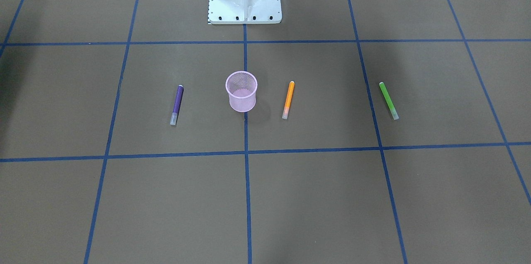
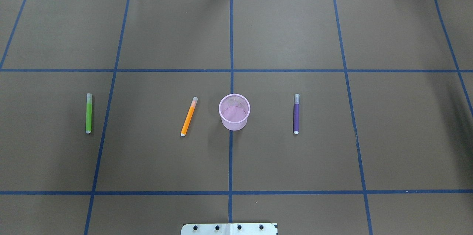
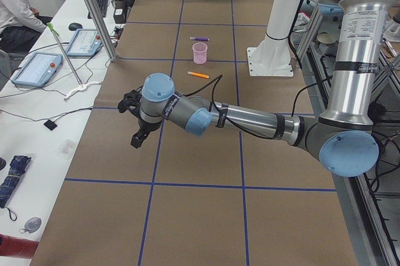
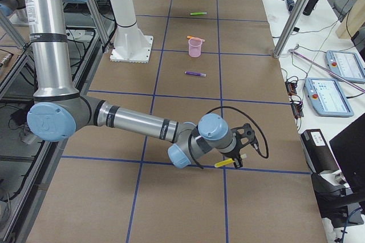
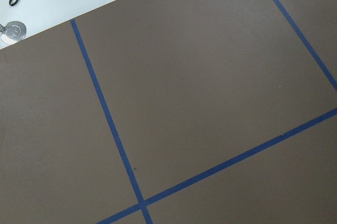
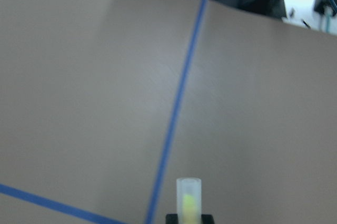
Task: Collect pens into pen holder
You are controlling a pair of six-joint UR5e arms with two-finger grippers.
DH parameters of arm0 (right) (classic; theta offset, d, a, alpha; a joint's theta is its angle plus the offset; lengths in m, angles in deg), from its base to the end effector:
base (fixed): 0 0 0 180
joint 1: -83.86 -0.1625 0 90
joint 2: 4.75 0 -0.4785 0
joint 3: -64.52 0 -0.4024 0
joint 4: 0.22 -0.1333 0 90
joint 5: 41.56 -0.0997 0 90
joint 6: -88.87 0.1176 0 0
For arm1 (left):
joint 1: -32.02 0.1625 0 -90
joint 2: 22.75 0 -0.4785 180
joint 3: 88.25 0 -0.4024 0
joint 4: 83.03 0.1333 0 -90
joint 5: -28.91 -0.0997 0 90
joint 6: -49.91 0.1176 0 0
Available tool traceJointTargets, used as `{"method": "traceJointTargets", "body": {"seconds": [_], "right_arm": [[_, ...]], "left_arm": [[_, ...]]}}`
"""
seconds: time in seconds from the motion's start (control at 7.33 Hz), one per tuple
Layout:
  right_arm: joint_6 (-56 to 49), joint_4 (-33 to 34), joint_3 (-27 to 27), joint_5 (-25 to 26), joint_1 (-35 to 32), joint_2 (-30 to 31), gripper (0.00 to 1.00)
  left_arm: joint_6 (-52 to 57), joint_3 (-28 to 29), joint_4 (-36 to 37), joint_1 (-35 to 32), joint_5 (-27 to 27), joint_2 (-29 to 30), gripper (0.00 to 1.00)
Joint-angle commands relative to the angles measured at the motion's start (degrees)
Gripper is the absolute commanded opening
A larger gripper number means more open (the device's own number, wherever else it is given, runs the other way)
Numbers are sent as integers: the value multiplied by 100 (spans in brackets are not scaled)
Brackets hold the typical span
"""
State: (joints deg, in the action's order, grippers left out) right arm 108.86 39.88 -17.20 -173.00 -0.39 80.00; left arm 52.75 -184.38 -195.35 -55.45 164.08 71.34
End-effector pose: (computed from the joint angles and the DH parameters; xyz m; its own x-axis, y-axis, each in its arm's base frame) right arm -0.0027 -0.5808 0.6478 0.6789 -0.2897 0.6747 -0.1741 0.8292 0.5312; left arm -0.0252 -0.5604 0.5847 0.6848 0.4534 -0.5705 -0.0712 0.8207 0.5669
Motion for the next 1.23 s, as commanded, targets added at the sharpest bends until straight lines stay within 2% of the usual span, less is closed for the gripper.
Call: {"method": "traceJointTargets", "body": {"seconds": [0.0, 0.14, 0.41, 0.55, 0.82, 0.95, 1.09], "right_arm": [[1650, -2, -999, 100, 854, -361, 0], [2319, -2, -1404, 597, 1197, -545, 0], [3288, 7, -2195, 2097, 2303, -643, 0], [3484, 7, -2486, 3044, 2961, -731, 0], [3503, 33, -2489, 5170, 4445, -1169, 0], [3503, 86, -2454, 6068, 5053, -1380, 0], [3495, 95, -2375, 6739, 5573, -1626, 0]], "left_arm": [[-2, -37, -202, 167, 0, 22, 100], [6, -37, -281, 291, 0, 31, 100], [-2, -37, -641, 572, 0, 31, 100], [-2, -37, -703, 677, 0, 57, 100], [-11, -46, -739, 775, 0, 84, 100], [-142, -46, -739, 801, 0, 84, 100], [-395, -29, -852, 897, 0, 136, 100]]}}
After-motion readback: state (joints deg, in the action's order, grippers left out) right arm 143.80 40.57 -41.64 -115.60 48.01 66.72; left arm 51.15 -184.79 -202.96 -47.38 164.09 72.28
